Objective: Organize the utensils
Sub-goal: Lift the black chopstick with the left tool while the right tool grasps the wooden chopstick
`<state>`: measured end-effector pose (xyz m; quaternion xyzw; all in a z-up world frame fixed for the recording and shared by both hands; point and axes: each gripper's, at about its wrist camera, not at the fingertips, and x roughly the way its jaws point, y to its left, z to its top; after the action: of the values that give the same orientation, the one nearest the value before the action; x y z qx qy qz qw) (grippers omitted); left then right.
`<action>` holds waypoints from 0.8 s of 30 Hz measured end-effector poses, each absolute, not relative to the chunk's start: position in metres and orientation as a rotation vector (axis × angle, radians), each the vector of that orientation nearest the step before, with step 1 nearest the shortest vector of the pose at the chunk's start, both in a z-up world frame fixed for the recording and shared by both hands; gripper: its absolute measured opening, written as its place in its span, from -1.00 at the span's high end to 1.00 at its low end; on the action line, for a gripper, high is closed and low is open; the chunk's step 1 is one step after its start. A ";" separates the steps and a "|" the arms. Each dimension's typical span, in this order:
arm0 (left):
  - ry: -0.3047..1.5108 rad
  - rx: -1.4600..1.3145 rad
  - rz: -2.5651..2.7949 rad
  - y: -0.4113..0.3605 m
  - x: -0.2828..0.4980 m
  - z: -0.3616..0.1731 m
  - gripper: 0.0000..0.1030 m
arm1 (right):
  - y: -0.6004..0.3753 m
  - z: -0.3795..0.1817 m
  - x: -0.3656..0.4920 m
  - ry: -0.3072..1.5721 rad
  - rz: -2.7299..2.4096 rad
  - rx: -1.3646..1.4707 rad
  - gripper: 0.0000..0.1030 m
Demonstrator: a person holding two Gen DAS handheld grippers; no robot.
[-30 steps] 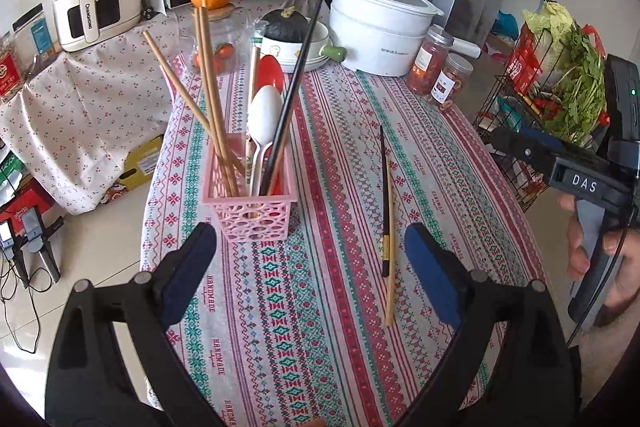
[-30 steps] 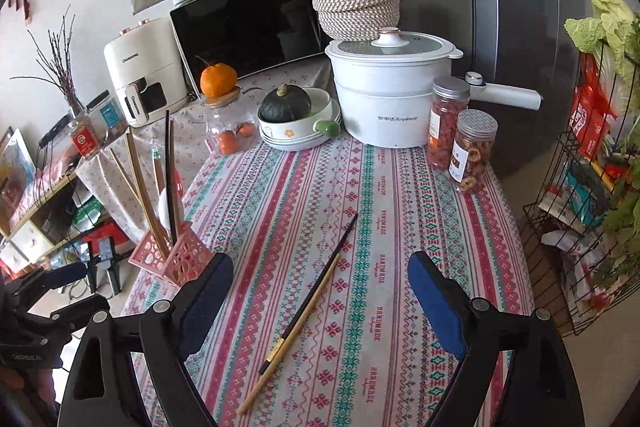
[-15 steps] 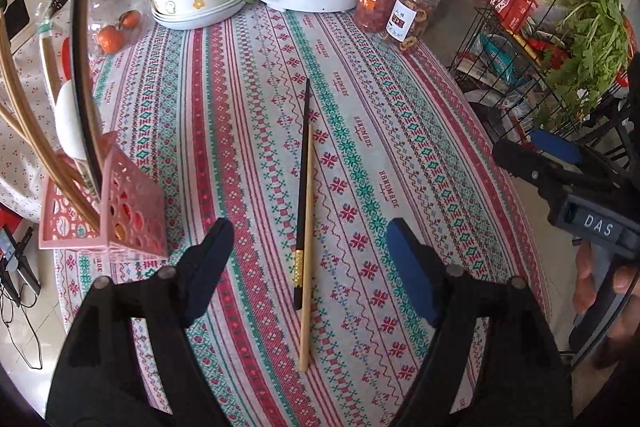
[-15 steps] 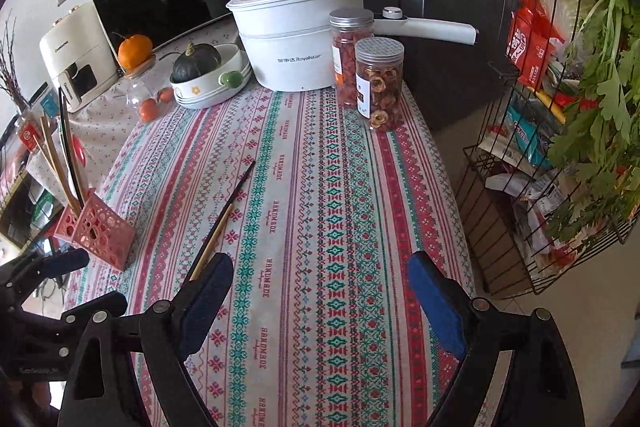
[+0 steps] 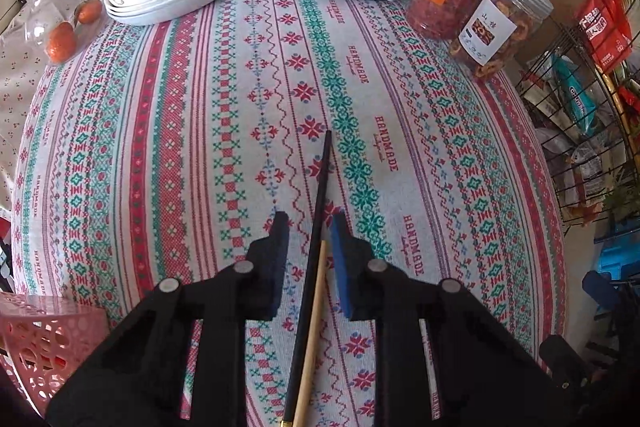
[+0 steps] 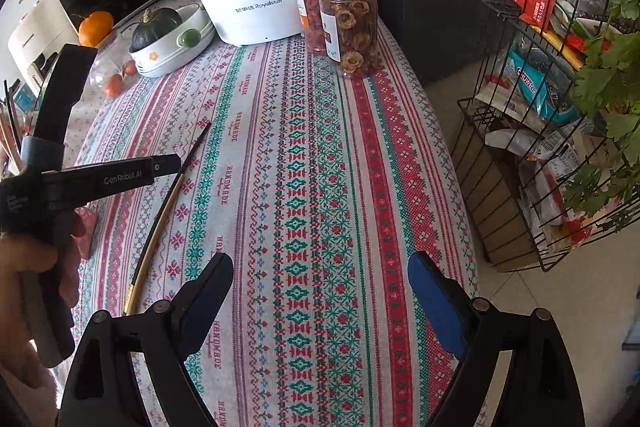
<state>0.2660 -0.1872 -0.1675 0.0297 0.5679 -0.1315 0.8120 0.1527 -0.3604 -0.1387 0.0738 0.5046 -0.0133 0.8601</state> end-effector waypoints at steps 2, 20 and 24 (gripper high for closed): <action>1.227 0.068 -0.278 -0.189 0.271 -0.175 0.63 | -0.361 -0.142 0.155 1.067 -0.032 0.163 -0.75; 1.139 0.084 -0.354 -0.124 0.181 -0.130 0.88 | -0.328 -0.146 0.171 1.099 -0.018 0.143 -0.75; 1.077 0.105 -0.387 -0.105 0.152 -0.105 0.88 | -0.310 -0.144 0.176 1.098 0.009 0.153 -0.75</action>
<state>0.1518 -0.1050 -0.1053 0.0497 0.5092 -0.1831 0.8395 0.1763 -0.3103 -0.1444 0.0724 0.5214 0.0041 0.8502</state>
